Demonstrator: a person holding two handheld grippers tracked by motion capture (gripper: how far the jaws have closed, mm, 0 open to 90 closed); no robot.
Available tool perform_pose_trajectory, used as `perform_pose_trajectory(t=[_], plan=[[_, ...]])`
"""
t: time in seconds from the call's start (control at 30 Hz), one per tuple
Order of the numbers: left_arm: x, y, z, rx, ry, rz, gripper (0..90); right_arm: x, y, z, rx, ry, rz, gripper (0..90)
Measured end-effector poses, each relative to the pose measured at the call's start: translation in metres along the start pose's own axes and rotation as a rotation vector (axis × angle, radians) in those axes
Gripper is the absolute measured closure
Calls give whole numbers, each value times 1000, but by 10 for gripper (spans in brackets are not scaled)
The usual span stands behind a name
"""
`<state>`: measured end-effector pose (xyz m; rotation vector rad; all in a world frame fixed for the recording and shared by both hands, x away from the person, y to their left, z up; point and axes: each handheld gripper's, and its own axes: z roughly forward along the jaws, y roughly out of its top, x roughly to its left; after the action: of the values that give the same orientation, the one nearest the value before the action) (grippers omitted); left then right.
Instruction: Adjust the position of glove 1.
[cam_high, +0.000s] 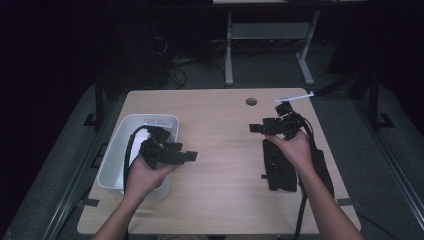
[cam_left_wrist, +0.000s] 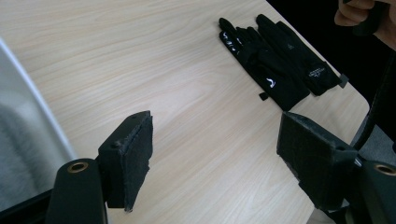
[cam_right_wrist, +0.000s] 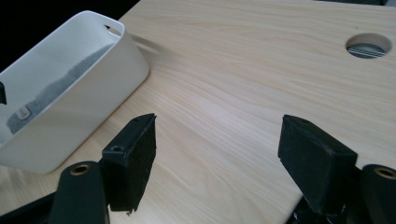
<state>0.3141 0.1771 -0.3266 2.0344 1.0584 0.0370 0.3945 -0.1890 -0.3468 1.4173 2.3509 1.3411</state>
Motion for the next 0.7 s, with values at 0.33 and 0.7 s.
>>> perform_pose_trajectory(t=[0.33, 0.7], plan=[[-12, 2, 12, 5, -11, 12, 258, -17, -18, -16, 8, -32, 22, 274], [-28, 3, 27, 16, -22, 42, 249, -41, -51, -38, 35, -86, 52, 273]])
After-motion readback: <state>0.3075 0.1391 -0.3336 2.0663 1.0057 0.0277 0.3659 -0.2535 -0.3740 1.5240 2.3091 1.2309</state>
